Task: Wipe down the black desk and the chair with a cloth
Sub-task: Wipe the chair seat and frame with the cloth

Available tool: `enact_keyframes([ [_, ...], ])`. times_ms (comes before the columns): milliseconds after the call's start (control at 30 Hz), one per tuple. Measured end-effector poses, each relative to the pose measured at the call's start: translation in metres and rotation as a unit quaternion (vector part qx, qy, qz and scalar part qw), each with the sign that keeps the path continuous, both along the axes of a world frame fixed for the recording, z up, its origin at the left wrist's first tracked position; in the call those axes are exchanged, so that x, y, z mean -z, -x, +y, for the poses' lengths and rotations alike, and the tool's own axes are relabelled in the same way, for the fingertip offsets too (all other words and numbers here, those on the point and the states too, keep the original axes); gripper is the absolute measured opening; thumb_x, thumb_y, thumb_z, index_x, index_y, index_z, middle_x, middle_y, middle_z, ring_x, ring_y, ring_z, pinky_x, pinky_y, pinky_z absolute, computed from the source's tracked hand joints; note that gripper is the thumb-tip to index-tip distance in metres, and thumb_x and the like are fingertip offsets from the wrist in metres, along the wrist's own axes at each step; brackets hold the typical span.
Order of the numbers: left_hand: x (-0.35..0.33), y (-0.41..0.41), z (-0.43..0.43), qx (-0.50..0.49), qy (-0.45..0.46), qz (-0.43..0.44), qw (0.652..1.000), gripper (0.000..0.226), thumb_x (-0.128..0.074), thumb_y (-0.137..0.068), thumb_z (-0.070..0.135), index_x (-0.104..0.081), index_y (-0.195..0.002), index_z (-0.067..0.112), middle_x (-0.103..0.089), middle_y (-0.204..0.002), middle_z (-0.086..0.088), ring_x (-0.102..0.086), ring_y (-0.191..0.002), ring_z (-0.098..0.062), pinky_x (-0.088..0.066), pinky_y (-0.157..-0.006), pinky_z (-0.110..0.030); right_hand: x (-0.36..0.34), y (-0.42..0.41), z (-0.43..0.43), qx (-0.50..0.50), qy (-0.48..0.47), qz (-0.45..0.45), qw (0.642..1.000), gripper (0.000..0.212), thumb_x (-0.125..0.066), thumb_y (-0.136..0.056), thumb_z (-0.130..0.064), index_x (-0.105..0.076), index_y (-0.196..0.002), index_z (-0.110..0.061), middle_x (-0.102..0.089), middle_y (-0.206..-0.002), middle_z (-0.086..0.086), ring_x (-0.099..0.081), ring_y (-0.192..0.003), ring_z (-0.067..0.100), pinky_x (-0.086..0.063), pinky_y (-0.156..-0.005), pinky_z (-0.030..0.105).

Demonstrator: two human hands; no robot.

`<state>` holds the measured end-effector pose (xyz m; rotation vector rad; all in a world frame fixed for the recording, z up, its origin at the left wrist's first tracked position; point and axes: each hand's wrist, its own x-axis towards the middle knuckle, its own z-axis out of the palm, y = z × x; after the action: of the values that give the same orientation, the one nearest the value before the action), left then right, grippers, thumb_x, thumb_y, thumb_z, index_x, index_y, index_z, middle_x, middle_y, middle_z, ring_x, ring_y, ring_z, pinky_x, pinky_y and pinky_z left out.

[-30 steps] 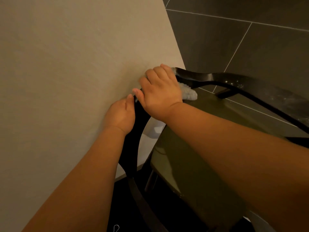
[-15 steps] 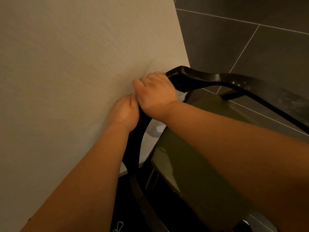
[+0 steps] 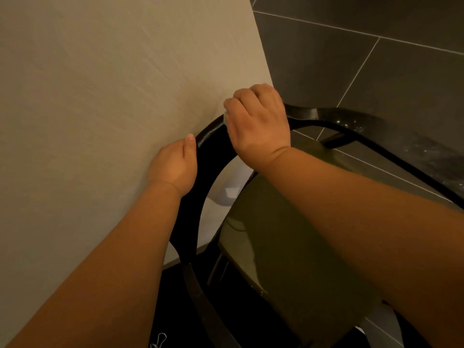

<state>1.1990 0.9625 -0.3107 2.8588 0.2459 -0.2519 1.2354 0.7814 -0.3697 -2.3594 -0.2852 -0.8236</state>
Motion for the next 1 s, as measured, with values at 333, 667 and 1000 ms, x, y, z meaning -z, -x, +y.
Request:
enact_keyframes([
  [333, -0.003, -0.003, -0.005, -0.019, -0.012, 0.015, 1.0, 0.056, -0.023, -0.113, 0.042, -0.058, -0.08, 0.013, -0.069, -0.094, -0.025, -0.064, -0.089, -0.04, -0.049, -0.078, -0.045, -0.009, 0.001, -0.021, 0.096, -0.205, 0.239, 0.944, 0.037, -0.028, -0.107, -0.034, -0.06, -0.101, -0.018, -0.06, -0.095, -0.001, -0.054, -0.087, 0.018, -0.05, -0.081, 0.044],
  [667, -0.008, -0.067, -0.082, 0.112, -0.021, 0.057, 0.992, 0.064, -0.02, -0.114, 0.042, -0.049, -0.063, 0.016, -0.05, -0.067, -0.003, -0.051, -0.069, -0.029, -0.034, -0.07, -0.035, 0.036, 0.005, -0.065, 0.068, -0.05, 0.272, 0.959, 0.043, -0.022, -0.108, -0.038, -0.061, -0.116, -0.022, -0.061, -0.104, -0.002, -0.058, -0.105, 0.021, -0.022, -0.125, 0.045],
  [1000, 0.002, -0.075, -0.097, 0.138, -0.117, 0.011, 0.983, 0.069, -0.019, -0.113, 0.044, -0.072, -0.094, 0.003, -0.07, -0.102, -0.027, -0.06, -0.09, -0.041, -0.036, -0.074, -0.038, 0.023, 0.022, -0.056, -0.034, -0.035, 0.282, 0.958, 0.068, -0.035, -0.104, -0.052, -0.029, -0.157, -0.01, -0.041, -0.154, 0.01, -0.03, -0.147, 0.027, -0.003, -0.128, 0.045],
])
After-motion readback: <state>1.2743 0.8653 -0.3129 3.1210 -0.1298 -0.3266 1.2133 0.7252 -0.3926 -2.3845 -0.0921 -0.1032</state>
